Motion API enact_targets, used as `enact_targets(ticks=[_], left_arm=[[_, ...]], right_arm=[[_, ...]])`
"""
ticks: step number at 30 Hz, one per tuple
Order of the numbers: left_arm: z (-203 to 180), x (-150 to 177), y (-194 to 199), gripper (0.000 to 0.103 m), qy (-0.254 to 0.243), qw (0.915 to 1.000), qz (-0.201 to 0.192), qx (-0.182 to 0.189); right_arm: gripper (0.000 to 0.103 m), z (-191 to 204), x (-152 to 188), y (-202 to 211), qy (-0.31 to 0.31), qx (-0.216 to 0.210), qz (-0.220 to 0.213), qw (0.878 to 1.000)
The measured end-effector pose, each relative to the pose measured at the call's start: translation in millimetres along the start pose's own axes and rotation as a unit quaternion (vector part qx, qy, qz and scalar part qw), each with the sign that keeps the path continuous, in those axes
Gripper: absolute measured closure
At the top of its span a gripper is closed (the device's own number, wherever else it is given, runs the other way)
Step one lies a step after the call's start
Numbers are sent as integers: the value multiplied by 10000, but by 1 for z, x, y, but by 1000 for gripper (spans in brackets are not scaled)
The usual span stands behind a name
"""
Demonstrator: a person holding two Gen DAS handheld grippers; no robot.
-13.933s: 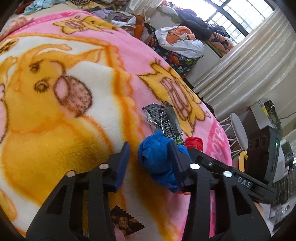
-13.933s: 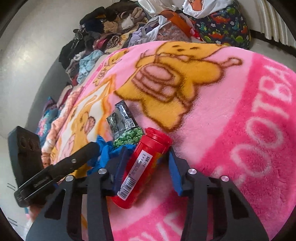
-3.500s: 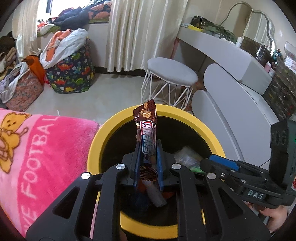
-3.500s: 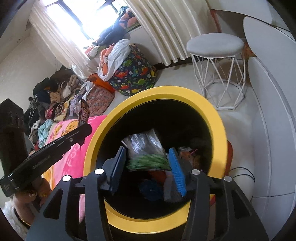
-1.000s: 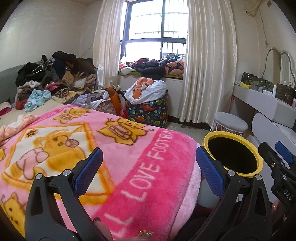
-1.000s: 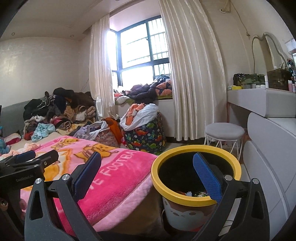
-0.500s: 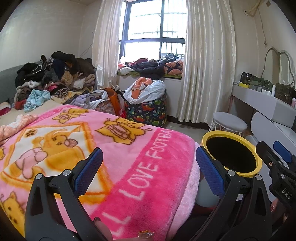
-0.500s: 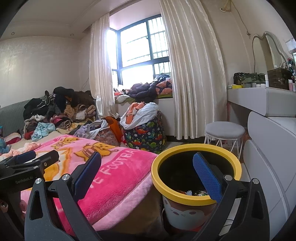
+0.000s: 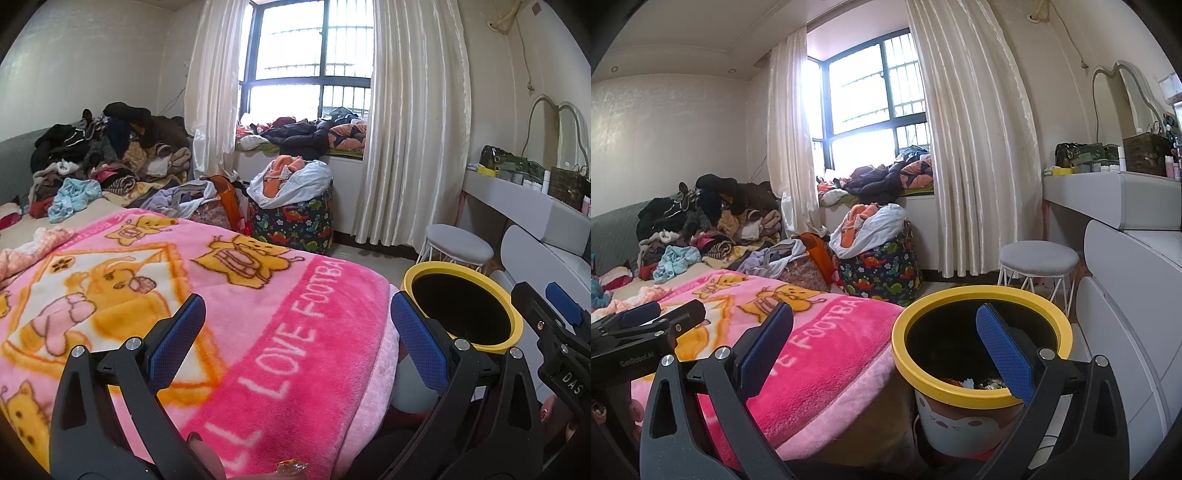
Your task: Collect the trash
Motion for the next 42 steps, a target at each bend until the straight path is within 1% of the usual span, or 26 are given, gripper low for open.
enact_targets(ticks=[24, 27, 29, 31, 33, 34, 35, 36, 37, 38, 39, 40, 41, 42], left_arm=[[-3, 1, 1, 11, 32, 10000, -17, 32], [-1, 0, 1, 11, 83, 10000, -3, -38], [9, 1, 2, 11, 194, 9997, 45, -145], [29, 2, 4, 11, 394, 9987, 103, -319], [62, 4, 8, 11, 673, 9959, 170, -587], [88, 6, 11, 11, 803, 9929, 207, -855], [117, 9, 16, 11, 894, 9881, 252, -1226], [138, 13, 18, 11, 938, 9835, 307, -1516], [171, 20, 25, 11, 1023, 9746, 406, -1952], [208, 29, 34, 11, 1124, 9609, 557, -2469], [239, 39, 41, 11, 1224, 9471, 726, -2877], [262, 46, 48, 11, 1316, 9361, 840, -3153], [292, 57, 58, 11, 1431, 9198, 960, -3526], [310, 65, 62, 11, 1501, 9098, 1061, -3722]], right_arm=[[6, 0, 0, 1, -47, 30, 3, 10000], [6, 3, 0, 3, -24, 7, -13, 10000], [6, 13, -3, 3, 14, -112, -6, 9999], [6, 29, -9, -2, 54, -354, 31, 9994], [6, 59, -16, -9, 154, -835, 77, 9964], [6, 77, -19, -13, 199, -1108, 115, 9936], [6, 103, -20, -19, 228, -1484, 214, 9884], [6, 127, -19, -25, 243, -1807, 360, 9826], [6, 156, -14, -33, 290, -2180, 611, 9736], [6, 194, -6, -40, 371, -2640, 939, 9592], [6, 236, 8, -46, 459, -3148, 1299, 9391], [6, 263, 20, -48, 534, -3453, 1563, 9238], [6, 303, 43, -50, 674, -3859, 2012, 8978], [6, 335, 65, -51, 788, -4166, 2412, 8729]])
Point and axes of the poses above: each gripper's, at about its wrist camera, not at the fingertips, and y roughly against the way its jaws point, z to its left, x to its underside, the point moved 7 cm from there along -y, roughly the way its jaws point, and after that the axes turned 10 degrees about -z, right-handed, at the moved point
